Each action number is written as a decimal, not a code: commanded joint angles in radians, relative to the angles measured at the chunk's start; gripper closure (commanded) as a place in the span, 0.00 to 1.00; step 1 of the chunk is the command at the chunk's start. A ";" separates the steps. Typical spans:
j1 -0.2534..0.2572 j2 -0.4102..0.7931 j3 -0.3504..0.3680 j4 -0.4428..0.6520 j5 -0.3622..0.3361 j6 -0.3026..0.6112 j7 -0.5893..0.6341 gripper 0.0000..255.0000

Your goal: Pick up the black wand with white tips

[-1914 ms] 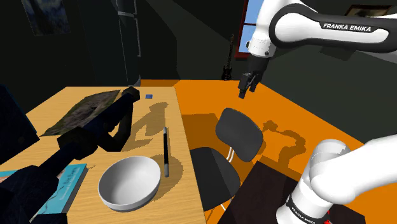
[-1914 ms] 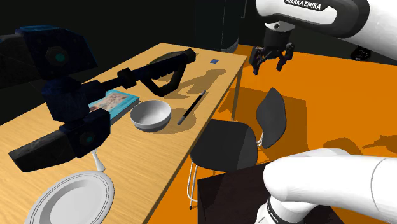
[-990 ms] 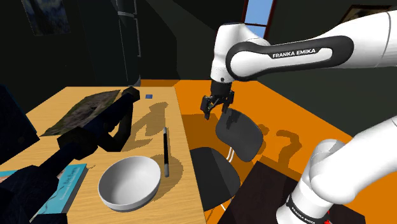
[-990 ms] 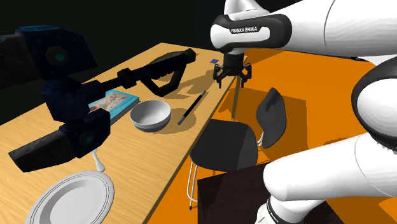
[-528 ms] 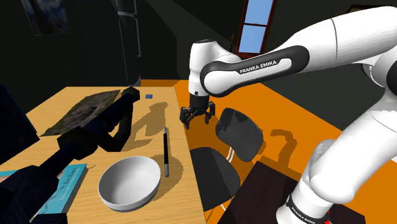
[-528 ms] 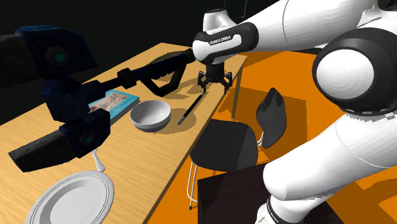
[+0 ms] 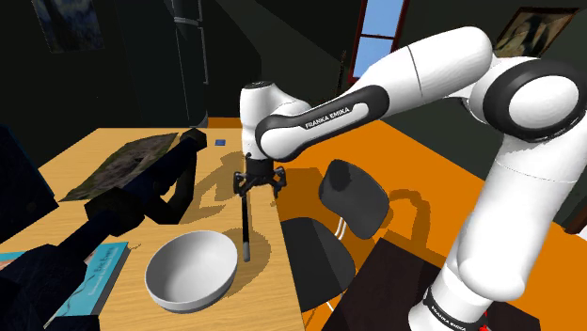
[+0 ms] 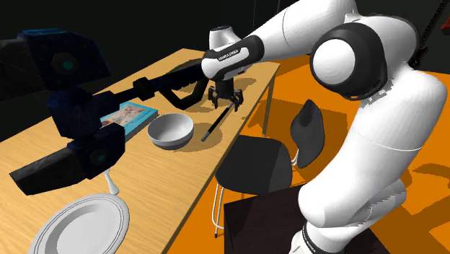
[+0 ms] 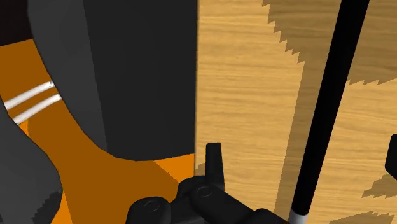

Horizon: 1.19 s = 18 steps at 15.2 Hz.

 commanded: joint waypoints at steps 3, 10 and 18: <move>0.031 0.164 0.001 0.125 -0.057 0.016 0.139 0.00; 0.045 0.238 -0.011 0.123 -0.088 0.083 0.181 0.00; 0.045 0.248 -0.013 0.115 -0.094 0.101 0.185 1.00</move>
